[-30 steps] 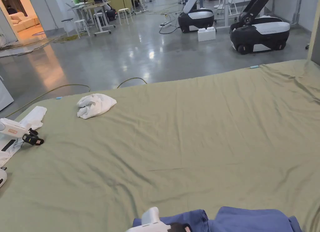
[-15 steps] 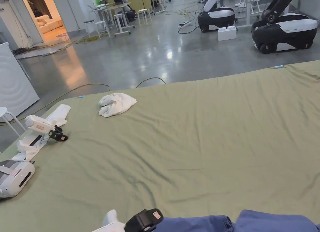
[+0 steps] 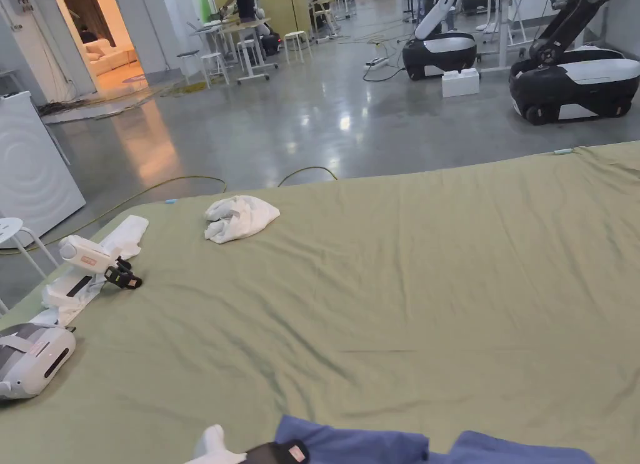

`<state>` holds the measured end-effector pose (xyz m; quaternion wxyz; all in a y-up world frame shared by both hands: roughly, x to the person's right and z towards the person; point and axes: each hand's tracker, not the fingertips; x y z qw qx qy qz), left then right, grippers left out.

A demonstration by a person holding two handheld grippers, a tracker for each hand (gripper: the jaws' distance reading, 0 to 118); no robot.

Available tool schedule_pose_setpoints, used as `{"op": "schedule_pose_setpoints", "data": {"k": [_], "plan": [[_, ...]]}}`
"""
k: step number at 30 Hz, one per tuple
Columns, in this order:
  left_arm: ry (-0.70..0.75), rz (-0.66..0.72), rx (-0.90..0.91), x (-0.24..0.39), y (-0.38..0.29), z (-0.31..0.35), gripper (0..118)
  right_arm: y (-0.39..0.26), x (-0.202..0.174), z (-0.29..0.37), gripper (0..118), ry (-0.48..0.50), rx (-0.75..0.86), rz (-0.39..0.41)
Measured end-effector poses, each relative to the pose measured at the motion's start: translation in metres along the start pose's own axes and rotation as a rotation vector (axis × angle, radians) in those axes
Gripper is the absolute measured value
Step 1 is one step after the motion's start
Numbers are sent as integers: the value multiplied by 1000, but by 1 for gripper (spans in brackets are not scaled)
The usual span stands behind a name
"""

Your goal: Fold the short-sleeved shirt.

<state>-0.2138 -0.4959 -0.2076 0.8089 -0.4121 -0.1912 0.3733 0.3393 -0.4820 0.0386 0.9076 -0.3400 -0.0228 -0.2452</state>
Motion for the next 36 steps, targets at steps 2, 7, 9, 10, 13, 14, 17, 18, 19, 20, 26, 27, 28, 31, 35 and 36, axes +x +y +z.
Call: {"op": "schedule_pose_setpoints", "data": {"k": [2, 7, 9, 10, 13, 14, 17, 18, 19, 20, 26, 27, 28, 31, 35, 36], "plan": [[77, -108, 43, 20, 19, 28, 11, 0, 0, -1, 0, 3, 0, 4], [80, -296, 72, 78, 13, 27, 11, -2, 2, -4, 0, 9, -3, 7], [1, -298, -5, 102, -13, -10, 11, 0, -12, 2, 0, 0, -3, 14], [-13, -294, -58, 113, -31, -35, 11, 0, -15, 6, 0, -5, 0, 21], [-48, -329, -229, 128, -75, -105, 11, -5, -15, 15, 0, -6, 16, 18], [-38, -334, -255, 131, -90, -123, 11, -7, -13, 17, 0, -9, 22, 10], [-32, -315, -317, 120, -104, -157, 25, -14, -5, 20, 0, -37, 28, -28], [-22, -307, -333, 120, -103, -159, 45, -16, -2, 20, 0, -41, 28, -35], [-31, -308, -320, 132, -105, -147, 65, -18, 1, 20, 0, -45, 26, -44], [-32, -310, -310, 131, -103, -142, 78, -20, 4, 19, 0, -46, 23, -50], [-19, -203, -309, 109, -108, -156, 0, -22, 14, 22, 0, -47, 1, -70], [15, -214, -324, 109, -117, -167, 0, -21, 12, 20, 0, -48, -4, -69], [23, -245, -371, 108, -127, -182, 0, -20, 8, 20, 0, -48, -11, -61], [52, -330, -407, 106, -145, -206, 0, -16, -8, 13, 0, -30, -32, -25], [-56, -349, -304, 125, -113, -156, 38, -2, -44, -32, 0, 113, -94, 52], [-110, -385, -253, 125, -105, -141, 68, 4, -55, -50, 0, 135, -109, 72]]}}
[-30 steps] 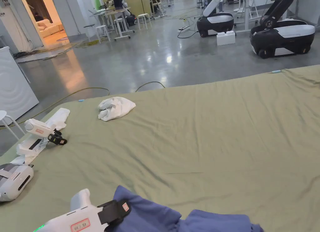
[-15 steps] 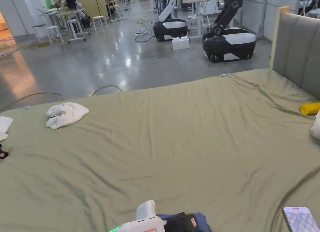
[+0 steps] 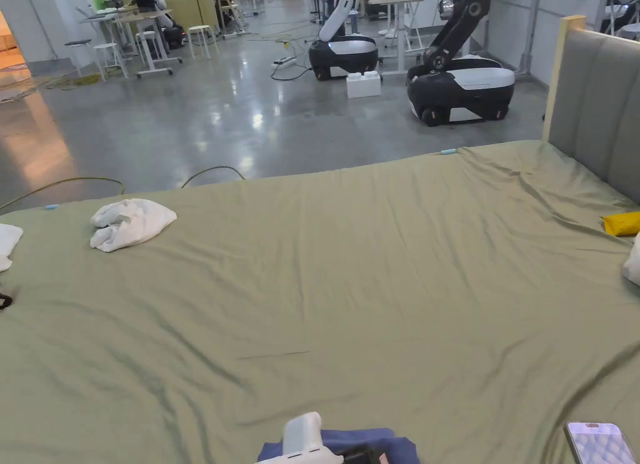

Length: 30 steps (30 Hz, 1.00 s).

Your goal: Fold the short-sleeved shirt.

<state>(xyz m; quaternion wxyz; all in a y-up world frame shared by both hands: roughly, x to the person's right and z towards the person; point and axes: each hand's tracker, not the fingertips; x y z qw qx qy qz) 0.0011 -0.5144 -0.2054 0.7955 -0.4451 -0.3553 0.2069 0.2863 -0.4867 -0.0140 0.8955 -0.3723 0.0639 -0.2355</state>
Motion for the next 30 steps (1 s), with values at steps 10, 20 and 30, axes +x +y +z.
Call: {"op": "schedule_pose_setpoints", "data": {"k": [10, 20, 30], "plan": [[123, 166, 76, -82, 20, 93, 96, 45, -45, -199, 0, -129, -437, 202], [74, 290, -73, -97, 0, 20, 35, 57, -30, -166, 0, -62, -370, 7], [697, 285, 15, -239, 92, 246, 40, 37, 7, -57, 0, 41, -158, -101]]}}
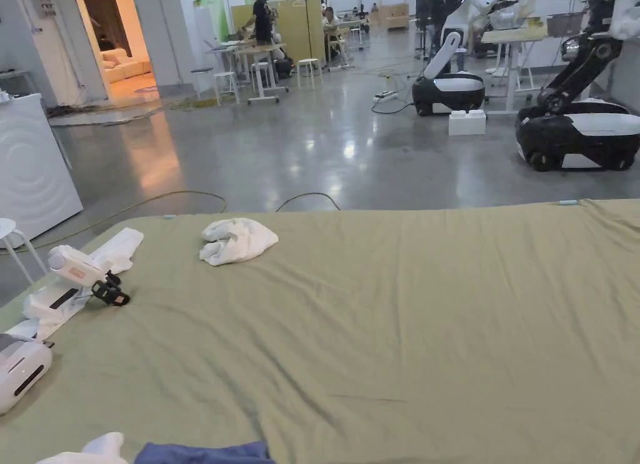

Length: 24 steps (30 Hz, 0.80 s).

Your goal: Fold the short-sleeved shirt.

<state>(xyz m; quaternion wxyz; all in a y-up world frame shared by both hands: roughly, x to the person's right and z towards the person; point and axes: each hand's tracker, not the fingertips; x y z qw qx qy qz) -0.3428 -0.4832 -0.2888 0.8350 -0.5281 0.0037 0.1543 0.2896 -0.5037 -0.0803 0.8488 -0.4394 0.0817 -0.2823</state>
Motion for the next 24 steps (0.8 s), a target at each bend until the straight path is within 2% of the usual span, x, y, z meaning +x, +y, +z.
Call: {"op": "schedule_pose_setpoints", "data": {"k": [1, 2, 3, 5, 7, 8, 10, 13, 15, 16, 18, 19, 20, 21, 23, 24], "plan": [[87, -7, 24, -22, 11, -7, 54, -2, 4, 2, 0, -15, -4, 2], [179, -4, 27, -34, 17, -10, 54, -4, 3, 4, 0, -31, -5, -5], [240, 6, 29, -44, 22, -12, 60, -6, 5, 4, 0, -38, -5, -16], [270, -13, 35, -51, 25, -2, 85, -6, 7, 8, 0, -43, -2, -38], [349, -71, 55, -47, 29, 26, 86, -2, 6, 22, 0, -66, 70, -17], [372, -140, 134, -35, 22, 46, 86, 0, 2, 30, 0, -78, 121, 2], [257, -261, 260, 16, -15, 104, 86, 4, -7, 48, 0, -110, 233, 61], [5, -285, 566, 86, -75, 176, 86, 11, -33, 69, 0, -155, 366, 180], [-96, -341, 754, 130, -115, 204, 85, 16, -54, 85, 0, -173, 469, 242], [-97, -405, 859, 153, -137, 212, 84, 16, -64, 93, 0, -160, 524, 264], [5, -457, 1018, 186, -162, 213, 74, 15, -83, 107, 0, -136, 614, 279], [33, -494, 1050, 200, -173, 215, 62, 13, -91, 112, 0, -144, 644, 291], [49, -546, 1049, 214, -184, 217, 33, 10, -99, 117, 0, -160, 680, 331], [70, -573, 1026, 213, -183, 209, 10, 6, -107, 122, 0, -182, 712, 374], [100, -551, 948, 224, -196, 213, 1, 1, -123, 134, 0, -263, 736, 449], [35, -565, 907, 225, -203, 217, 0, -2, -132, 142, 0, -284, 729, 475]]}}
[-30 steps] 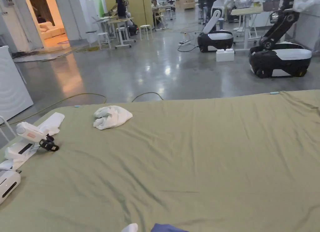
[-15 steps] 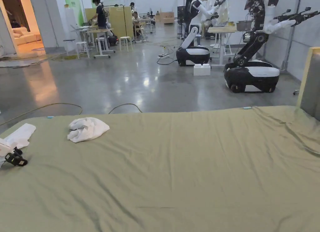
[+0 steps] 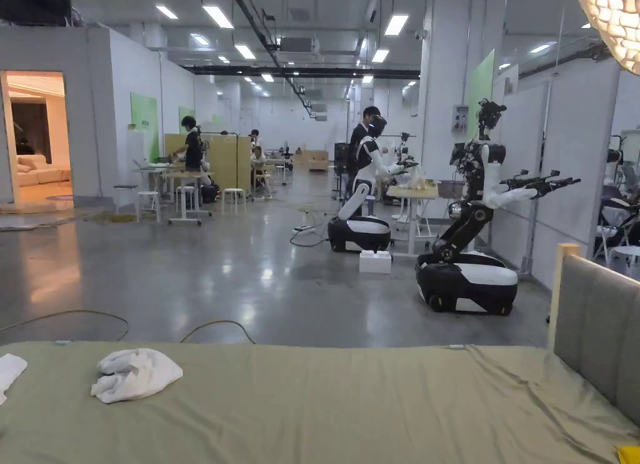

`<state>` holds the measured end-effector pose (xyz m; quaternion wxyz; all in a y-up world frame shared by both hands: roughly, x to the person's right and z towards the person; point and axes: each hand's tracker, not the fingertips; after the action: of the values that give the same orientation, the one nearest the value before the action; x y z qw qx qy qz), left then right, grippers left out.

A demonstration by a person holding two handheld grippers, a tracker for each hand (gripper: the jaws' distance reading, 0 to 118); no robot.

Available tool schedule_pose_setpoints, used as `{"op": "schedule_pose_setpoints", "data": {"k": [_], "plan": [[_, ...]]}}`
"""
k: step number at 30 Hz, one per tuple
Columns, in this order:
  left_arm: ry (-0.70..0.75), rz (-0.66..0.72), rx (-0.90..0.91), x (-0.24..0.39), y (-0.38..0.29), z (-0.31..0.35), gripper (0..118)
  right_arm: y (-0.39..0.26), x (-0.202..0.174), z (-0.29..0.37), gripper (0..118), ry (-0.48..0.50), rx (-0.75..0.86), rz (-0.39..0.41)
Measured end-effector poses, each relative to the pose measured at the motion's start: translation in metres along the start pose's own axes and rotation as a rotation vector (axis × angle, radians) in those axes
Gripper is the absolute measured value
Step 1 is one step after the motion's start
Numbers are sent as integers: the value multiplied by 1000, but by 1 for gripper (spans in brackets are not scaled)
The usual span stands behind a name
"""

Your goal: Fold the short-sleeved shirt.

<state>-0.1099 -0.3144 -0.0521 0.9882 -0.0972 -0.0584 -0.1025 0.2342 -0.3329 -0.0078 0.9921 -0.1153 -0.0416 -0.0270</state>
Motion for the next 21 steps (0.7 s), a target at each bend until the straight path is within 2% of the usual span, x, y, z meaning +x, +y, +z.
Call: {"op": "schedule_pose_setpoints", "data": {"k": [2, 3, 9, 10, 11, 12, 13, 14, 16, 19, 21], "plan": [[48, 40, 36, 1, -1, 11, 0, 3, -3, 14, 0, -8, 57, 50], [26, 62, 51, -2, 1, 17, 0, 5, -4, 19, 0, -9, 81, 64], [7, 122, 103, -15, 10, 25, 5, 3, 1, 15, 1, 13, 60, 73], [-2, 119, 103, -16, 12, 26, 16, 1, 2, 14, 8, 17, 65, 68], [-1, 112, 107, -17, 13, 25, 54, 1, 2, 12, 42, 18, 67, 63], [-6, 113, 113, -19, 14, 24, 83, 2, 2, 11, 75, 14, 67, 57], [-20, 119, 121, -16, 17, 25, 105, 2, 2, 12, 89, 13, 83, 47], [-29, 131, 138, -17, 18, 26, 118, 3, 2, 14, 89, 15, 97, 38], [-38, 157, 173, -20, 19, 26, 118, 5, 3, 14, 90, 21, 117, 25], [-60, 194, 171, -20, 20, 25, 118, 6, 5, 15, 112, 42, 146, 9], [-63, 198, 169, -18, 18, 26, 118, 5, 8, 17, 118, 61, 162, 5]]}}
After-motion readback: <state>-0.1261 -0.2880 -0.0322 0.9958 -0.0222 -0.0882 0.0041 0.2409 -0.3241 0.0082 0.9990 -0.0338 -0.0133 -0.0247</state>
